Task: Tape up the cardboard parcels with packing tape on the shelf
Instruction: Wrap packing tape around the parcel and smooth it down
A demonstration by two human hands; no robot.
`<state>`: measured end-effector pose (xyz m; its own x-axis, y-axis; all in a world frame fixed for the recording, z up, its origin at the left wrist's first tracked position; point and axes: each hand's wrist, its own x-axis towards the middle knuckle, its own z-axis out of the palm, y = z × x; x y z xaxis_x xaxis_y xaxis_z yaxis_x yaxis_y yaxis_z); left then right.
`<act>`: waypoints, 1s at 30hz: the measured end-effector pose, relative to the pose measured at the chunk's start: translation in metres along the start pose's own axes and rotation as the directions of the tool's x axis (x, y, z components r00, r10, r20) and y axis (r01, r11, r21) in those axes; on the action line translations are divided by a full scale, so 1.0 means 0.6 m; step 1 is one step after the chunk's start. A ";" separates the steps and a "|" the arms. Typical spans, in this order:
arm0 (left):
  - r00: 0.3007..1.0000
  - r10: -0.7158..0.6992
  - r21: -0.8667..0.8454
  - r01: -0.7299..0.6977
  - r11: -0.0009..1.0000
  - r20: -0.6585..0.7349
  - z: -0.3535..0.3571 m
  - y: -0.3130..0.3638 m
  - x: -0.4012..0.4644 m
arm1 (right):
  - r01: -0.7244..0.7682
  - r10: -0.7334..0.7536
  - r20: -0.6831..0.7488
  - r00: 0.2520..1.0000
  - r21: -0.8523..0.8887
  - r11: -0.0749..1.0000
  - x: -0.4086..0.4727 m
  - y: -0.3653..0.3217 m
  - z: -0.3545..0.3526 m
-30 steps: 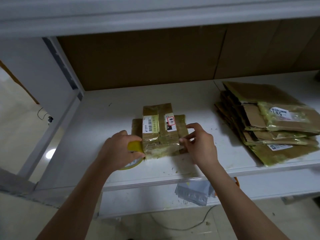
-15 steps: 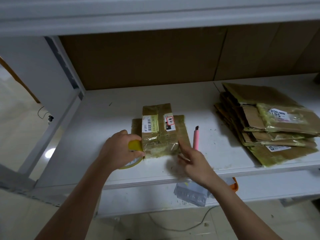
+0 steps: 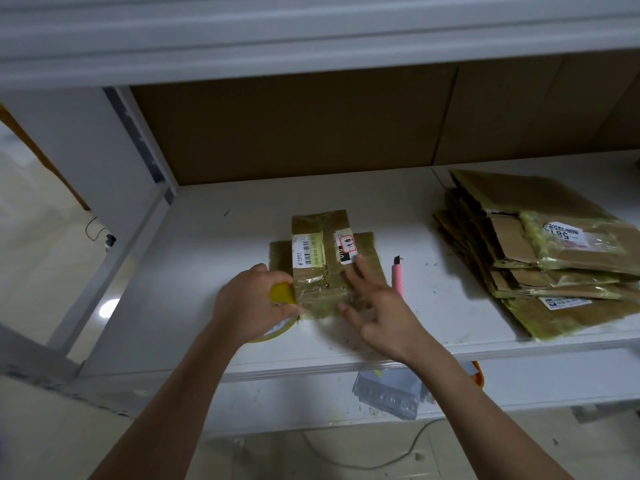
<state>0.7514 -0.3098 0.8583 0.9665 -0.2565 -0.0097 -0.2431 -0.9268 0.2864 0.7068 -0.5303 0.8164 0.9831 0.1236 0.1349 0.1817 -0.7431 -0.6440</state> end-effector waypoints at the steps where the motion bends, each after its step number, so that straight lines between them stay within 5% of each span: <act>1: 1.000 -0.002 0.007 0.003 1.000 -0.006 0.000 0.006 -0.001 | 0.035 -0.036 0.000 0.999 -0.176 0.984 0.003 -0.003 0.002; 4: 1.000 -0.015 0.031 0.015 0.999 -0.004 0.001 0.018 -0.002 | 0.134 -0.127 0.043 0.991 -0.417 0.899 0.004 -0.018 0.017; 7: 0.999 -0.019 -0.008 0.019 1.000 0.049 -0.001 0.010 0.003 | 0.219 -0.195 0.101 0.976 -0.408 0.886 0.009 -0.036 0.025; 11: 0.978 0.006 -0.341 0.068 0.938 0.211 -0.021 -0.007 0.009 | 0.244 -0.221 0.105 0.970 -0.352 0.904 0.009 -0.032 0.034; 14: 0.981 -0.047 -0.482 0.134 0.866 0.188 -0.024 -0.019 0.017 | 0.240 -0.220 0.103 0.970 -0.286 0.927 0.006 -0.023 0.045; 22: 0.955 -0.083 -0.467 0.215 0.858 0.286 -0.042 -0.032 0.030 | 0.250 -0.245 0.053 0.968 -0.224 0.942 0.017 -0.005 0.040; 26: 0.957 -0.174 -0.192 0.221 0.956 0.233 -0.034 -0.057 0.024 | 0.245 -0.240 0.051 0.969 -0.179 0.953 0.019 0.008 0.033; 30: 0.976 -0.126 -0.235 0.166 0.958 0.178 -0.024 -0.068 0.017 | 0.212 -0.212 0.015 0.977 -0.111 0.971 0.023 0.014 0.036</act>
<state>0.7721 -0.2706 0.8604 0.9593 -0.1823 -0.2158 -0.0526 -0.8659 0.4974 0.7222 -0.5207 0.7969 0.9224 0.2884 0.2568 0.3830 -0.7683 -0.5128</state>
